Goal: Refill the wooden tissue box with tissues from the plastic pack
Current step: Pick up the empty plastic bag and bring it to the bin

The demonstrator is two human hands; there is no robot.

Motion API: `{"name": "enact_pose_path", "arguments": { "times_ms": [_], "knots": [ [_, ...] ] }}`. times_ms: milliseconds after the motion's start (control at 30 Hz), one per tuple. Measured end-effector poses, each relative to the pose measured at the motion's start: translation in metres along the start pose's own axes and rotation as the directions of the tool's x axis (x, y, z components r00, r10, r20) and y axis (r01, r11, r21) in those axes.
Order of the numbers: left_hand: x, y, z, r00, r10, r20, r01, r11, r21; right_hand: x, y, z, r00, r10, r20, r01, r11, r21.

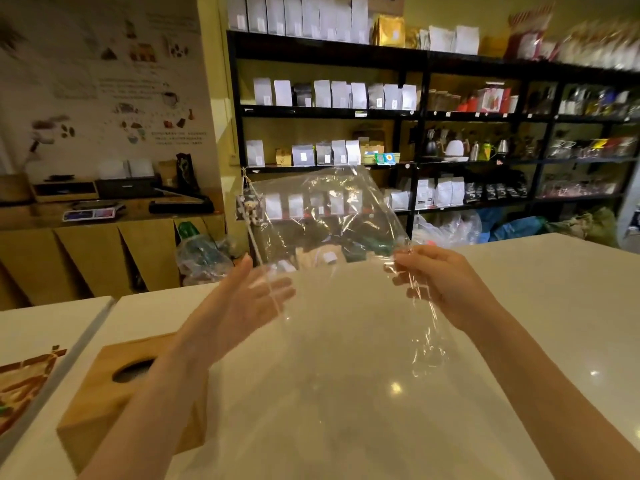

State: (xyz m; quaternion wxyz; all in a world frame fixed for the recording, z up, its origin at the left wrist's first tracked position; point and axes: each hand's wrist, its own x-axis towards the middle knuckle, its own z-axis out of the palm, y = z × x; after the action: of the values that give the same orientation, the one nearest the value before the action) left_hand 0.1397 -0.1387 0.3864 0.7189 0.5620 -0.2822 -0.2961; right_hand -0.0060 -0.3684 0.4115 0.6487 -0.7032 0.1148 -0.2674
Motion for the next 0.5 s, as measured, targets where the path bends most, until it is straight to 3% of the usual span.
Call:
{"name": "enact_pose_path", "arguments": {
  "times_ms": [67, 100, 367, 500],
  "knots": [
    [0.003, -0.013, 0.004, 0.993, -0.035, 0.112, 0.042, 0.998, -0.055, 0.003, 0.011, 0.004, 0.995, 0.096, 0.013, -0.097, 0.994, 0.054],
    [0.006, -0.019, 0.002, 0.995, -0.024, 0.096, 0.027, 0.999, -0.036, 0.004, 0.017, 0.006, 0.992, 0.128, 0.017, -0.129, 0.99, 0.06],
    [0.01, -0.027, 0.001, 0.982, 0.039, -0.186, -0.006, 0.985, 0.173, 0.006, 0.046, 0.008, 0.969, 0.246, 0.0, -0.243, 0.96, 0.138],
    [0.012, -0.028, 0.002, 0.966, 0.036, -0.255, 0.004, 0.988, 0.155, 0.005, 0.053, 0.009, 0.981, 0.191, -0.017, -0.185, 0.967, 0.173]
  ]
}}
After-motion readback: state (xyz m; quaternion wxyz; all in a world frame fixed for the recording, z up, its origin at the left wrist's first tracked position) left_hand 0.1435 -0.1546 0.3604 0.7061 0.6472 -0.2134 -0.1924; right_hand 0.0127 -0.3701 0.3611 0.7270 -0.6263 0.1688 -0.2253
